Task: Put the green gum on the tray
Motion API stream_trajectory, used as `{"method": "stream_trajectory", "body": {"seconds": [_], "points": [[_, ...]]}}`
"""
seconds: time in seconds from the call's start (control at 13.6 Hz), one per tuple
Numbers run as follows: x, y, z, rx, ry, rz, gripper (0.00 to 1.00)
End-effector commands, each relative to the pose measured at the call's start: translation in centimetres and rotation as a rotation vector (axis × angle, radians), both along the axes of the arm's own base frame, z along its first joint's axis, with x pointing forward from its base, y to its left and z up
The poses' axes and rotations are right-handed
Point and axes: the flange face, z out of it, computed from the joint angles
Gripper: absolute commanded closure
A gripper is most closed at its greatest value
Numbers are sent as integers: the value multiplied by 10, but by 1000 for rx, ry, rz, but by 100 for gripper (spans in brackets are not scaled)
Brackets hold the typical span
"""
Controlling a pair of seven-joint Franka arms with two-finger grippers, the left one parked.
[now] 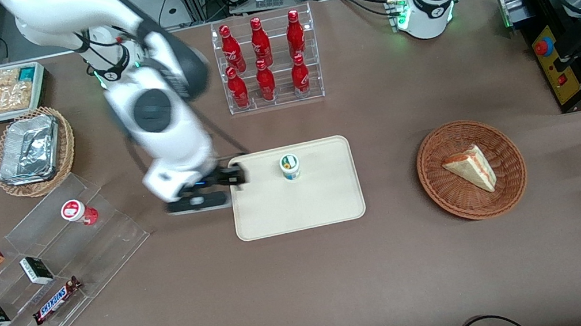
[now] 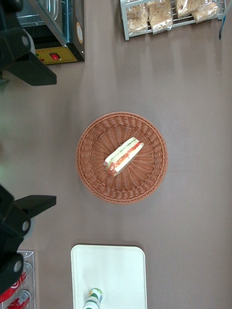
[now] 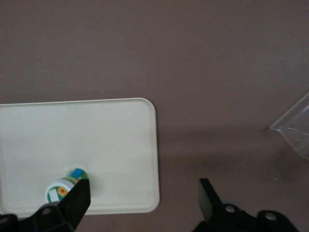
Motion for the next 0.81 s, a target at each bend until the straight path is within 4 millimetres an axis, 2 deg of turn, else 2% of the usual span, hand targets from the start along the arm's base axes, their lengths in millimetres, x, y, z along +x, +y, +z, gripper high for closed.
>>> {"method": "stream_trajectory", "body": {"seconds": [0.0,0.29,0.44,0.59,0.74], "points": [[-18,-72,47,2,52,1,1],[-24,-187,98,-7,78,1,1],[-31,-222,119,-8,66,-56,1],[-34,-262,127,-3,80,-62,1],[-38,-289,131,38,86,-77,1]]}}
